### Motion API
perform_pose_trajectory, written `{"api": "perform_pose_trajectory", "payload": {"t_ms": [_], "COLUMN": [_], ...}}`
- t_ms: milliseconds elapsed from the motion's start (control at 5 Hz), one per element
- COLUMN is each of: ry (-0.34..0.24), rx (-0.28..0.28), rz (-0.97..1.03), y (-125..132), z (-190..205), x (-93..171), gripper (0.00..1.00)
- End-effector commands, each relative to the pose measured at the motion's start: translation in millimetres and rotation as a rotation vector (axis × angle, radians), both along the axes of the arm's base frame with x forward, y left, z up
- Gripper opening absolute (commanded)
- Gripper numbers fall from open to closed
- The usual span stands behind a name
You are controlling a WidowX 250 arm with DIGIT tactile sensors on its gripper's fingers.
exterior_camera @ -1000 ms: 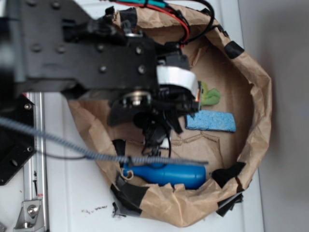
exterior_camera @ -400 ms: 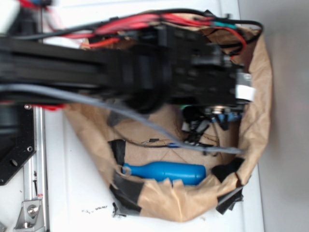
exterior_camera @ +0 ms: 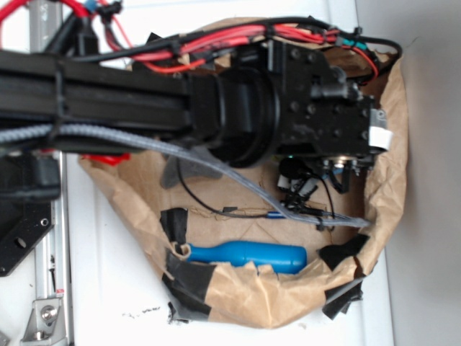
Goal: Grab the green animal.
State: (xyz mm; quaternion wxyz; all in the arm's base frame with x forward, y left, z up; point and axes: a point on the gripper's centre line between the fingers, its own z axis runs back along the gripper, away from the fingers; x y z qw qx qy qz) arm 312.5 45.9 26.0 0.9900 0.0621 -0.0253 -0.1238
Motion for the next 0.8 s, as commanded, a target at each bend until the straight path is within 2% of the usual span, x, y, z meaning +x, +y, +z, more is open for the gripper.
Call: {"api": "perform_pose_trajectory", "payload": {"t_ms": [0, 200, 400, 600], "ry": [0.016, -0.076, -0.128, -0.084], "rx": [0.139, -0.026, -0.108, -0.066], "rz": [-0.023, 0.224, 0.445, 0.439], "y": [-20, -24, -18, -15], "z": [99, 151, 172, 168], "x": [-35, -54, -59, -57], "gripper": [0.00, 0.00, 0.00, 0.00]}}
